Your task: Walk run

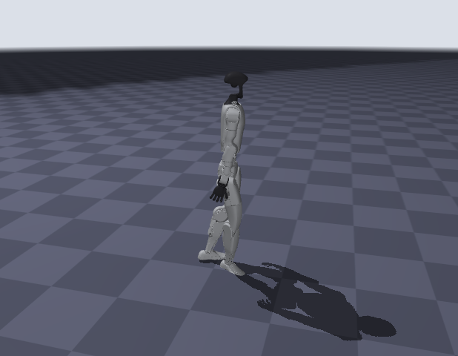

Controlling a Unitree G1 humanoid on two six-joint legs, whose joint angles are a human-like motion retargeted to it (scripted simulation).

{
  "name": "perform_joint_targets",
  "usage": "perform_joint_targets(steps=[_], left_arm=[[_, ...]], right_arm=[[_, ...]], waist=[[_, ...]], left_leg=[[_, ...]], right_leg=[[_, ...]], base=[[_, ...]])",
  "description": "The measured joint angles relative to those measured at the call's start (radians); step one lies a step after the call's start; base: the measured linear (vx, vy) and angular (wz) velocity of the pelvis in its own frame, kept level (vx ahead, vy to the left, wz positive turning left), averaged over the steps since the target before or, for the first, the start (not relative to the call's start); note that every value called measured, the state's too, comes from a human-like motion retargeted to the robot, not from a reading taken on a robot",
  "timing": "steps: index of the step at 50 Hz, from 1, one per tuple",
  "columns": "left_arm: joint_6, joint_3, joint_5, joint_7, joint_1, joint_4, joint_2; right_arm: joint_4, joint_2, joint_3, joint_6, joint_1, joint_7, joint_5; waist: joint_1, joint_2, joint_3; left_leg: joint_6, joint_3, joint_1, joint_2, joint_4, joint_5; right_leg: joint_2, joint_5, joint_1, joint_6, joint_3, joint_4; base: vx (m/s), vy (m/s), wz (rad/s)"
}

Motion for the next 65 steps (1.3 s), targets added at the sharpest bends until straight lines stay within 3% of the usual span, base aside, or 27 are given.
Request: perform_joint_targets(steps=[3,8,15,18,20,25,27,28,30,32,35,38,41,45,51,55,57,63,65], left_arm=[[0.017,-0.005,0.029,0.030,0.025,0.054,0.002],[0.050,-0.026,0.113,0.061,0.053,0.115,0.020],[0.065,0.017,0.112,0.014,0.073,0.113,0.013],[0.056,0.032,0.079,0.007,0.069,0.097,0.009],[0.051,0.029,0.066,0.009,0.063,0.089,0.007],[0.020,0.001,0.038,0.000,0.037,0.078,0.005],[0.005,-0.025,0.018,-0.013,0.026,0.082,0.007],[0.004,-0.037,0.010,-0.019,0.020,0.083,0.007],[0.011,-0.065,0.001,-0.034,0.001,0.082,0.007],[0.012,-0.078,0.001,-0.033,-0.010,0.072,0.007],[-0.005,-0.077,-0.013,-0.017,-0.027,0.046,0.014],[-0.030,-0.089,-0.025,-0.013,-0.050,0.027,0.037],[-0.047,-0.099,-0.021,-0.023,-0.070,0.018,0.066],[-0.044,-0.086,-0.024,-0.008,-0.090,0.023,0.097],[-0.046,-0.043,-0.066,0.006,-0.063,0.027,0.102],[-0.052,-0.003,-0.090,0.010,-0.018,0.023,0.079],[-0.052,0.003,-0.093,0.007,-0.002,0.028,0.064],[-0.076,0.027,-0.036,-0.016,0.018,0.066,0.011],[-0.075,0.030,-0.030,0.017,0.018,0.083,0.001]], right_arm=[[-0.020,-0.001,-0.007,-0.020,-0.036,-0.012,0.017],[-0.067,0.007,0.027,-0.043,-0.084,-0.025,0.042],[-0.104,0.024,0.072,-0.057,-0.162,-0.030,0.026],[-0.139,0.038,0.099,-0.071,-0.183,-0.017,0.023],[-0.162,0.045,0.115,-0.083,-0.187,-0.008,0.019],[-0.178,0.047,0.150,-0.095,-0.191,-0.002,0.008],[-0.158,0.042,0.168,-0.082,-0.192,-0.007,0.006],[-0.150,0.039,0.173,-0.072,-0.192,-0.007,0.004],[-0.137,0.029,0.174,-0.043,-0.192,-0.001,-0.011],[-0.129,0.021,0.171,-0.028,-0.186,0.000,-0.032],[-0.123,0.022,0.176,-0.015,-0.180,-0.029,-0.037],[-0.121,0.035,0.161,-0.022,-0.162,-0.057,0.002],[-0.113,0.041,0.149,-0.031,-0.137,-0.042,0.044],[-0.103,0.046,0.130,-0.041,-0.111,-0.023,0.074],[-0.093,0.043,0.112,-0.060,-0.077,-0.104,0.084],[-0.084,0.039,0.107,-0.061,-0.062,-0.281,-0.010],[-0.074,0.038,0.103,-0.071,-0.048,-0.302,-0.035],[-0.032,0.042,0.040,-0.078,0.019,-0.142,0.057],[-0.013,0.043,0.020,-0.072,0.037,-0.113,0.115]], waist=[[-0.011,-0.012,0.010],[-0.025,-0.064,0.023],[-0.008,-0.097,0.037],[0.013,-0.081,0.049],[0.031,-0.068,0.058],[0.044,-0.033,0.077],[0.036,-0.024,0.077],[0.033,-0.024,0.077],[0.019,-0.034,0.074],[-0.019,-0.034,0.071],[-0.083,-0.033,0.071],[-0.125,-0.041,0.065],[-0.129,-0.049,0.056],[-0.084,-0.055,0.040],[-0.019,-0.048,0.003],[-0.032,-0.021,-0.025],[-0.033,-0.009,-0.037],[-0.016,0.010,-0.060],[-0.016,0.007,-0.055]], left_leg=[[-0.028,0.018,-0.011,0.005,0.103,0.023],[-0.073,-0.003,-0.124,-0.004,0.391,0.156],[-0.038,0.024,-0.257,0.037,0.501,0.082],[-0.029,-0.108,-0.318,0.014,0.398,0.043],[-0.054,-0.253,-0.342,-0.020,0.318,0.019],[-0.196,-0.589,-0.341,-0.059,0.187,0.034],[-0.223,-0.637,-0.328,-0.074,0.161,0.072],[-0.193,-0.619,-0.323,-0.076,0.155,0.102],[-0.072,-0.539,-0.314,-0.078,0.147,0.129],[-0.006,-0.437,-0.293,-0.051,0.133,0.099],[0.026,-0.459,-0.280,-0.066,0.124,0.092],[0.061,-0.339,-0.267,-0.041,0.103,0.076],[0.091,-0.277,-0.251,-0.042,0.089,0.054],[0.114,-0.110,-0.221,-0.017,0.065,0.024],[0.098,0.192,-0.131,0.019,-0.002,-0.007],[0.069,0.338,-0.077,0.046,-0.027,-0.020],[0.059,0.392,-0.056,0.054,-0.034,-0.026],[0.025,0.518,0.004,0.040,-0.053,-0.031],[0.006,0.560,0.029,0.032,-0.056,-0.025]], right_leg=[[-0.011,-0.017,0.032,0.009,0.036,-0.018],[-0.065,-0.024,0.067,0.020,0.081,-0.044],[-0.083,0.000,0.079,0.027,0.134,-0.074],[-0.050,0.012,0.070,0.032,0.214,-0.074],[-0.025,0.018,0.066,0.034,0.268,-0.070],[0.033,0.018,0.040,0.064,0.388,-0.027],[0.051,0.014,0.022,0.090,0.436,-0.001],[0.055,0.013,0.015,0.101,0.458,0.008],[0.049,0.010,-0.008,0.128,0.505,0.028],[0.054,0.017,-0.020,0.152,0.544,0.032],[0.080,0.033,-0.035,0.197,0.639,0.011],[0.092,0.045,-0.062,0.229,0.695,-0.005],[0.059,0.039,-0.085,0.214,0.609,-0.020],[-0.006,-0.015,-0.111,0.160,0.372,-0.009],[-0.057,-0.071,-0.093,0.149,0.099,0.102],[-0.035,-0.099,-0.029,0.140,0.027,0.141],[-0.022,-0.108,0.012,0.122,-0.002,0.130],[0.014,-0.119,0.144,0.072,-0.111,0.004],[0.038,-0.102,0.146,0.059,-0.031,-0.027]], base=[[0.27,-0.14,0.25],[0.17,-0.14,-0.10],[0.10,-0.08,-0.83],[0.08,-0.04,-1.68],[0.08,-0.04,-1.80],[0.09,0.00,-1.80],[0.12,0.05,-1.95],[0.10,0.07,-1.72],[0.04,0.08,-1.60],[0.05,0.10,-1.44],[-0.03,0.07,-1.80],[-0.08,0.07,-1.79],[-0.09,0.08,-2.13],[-0.13,0.08,-2.77],[-0.12,0.03,-2.71],[-0.09,-0.05,-1.88],[-0.04,-0.08,-1.55],[0.00,-0.09,-1.24],[0.00,-0.19,-0.43]])
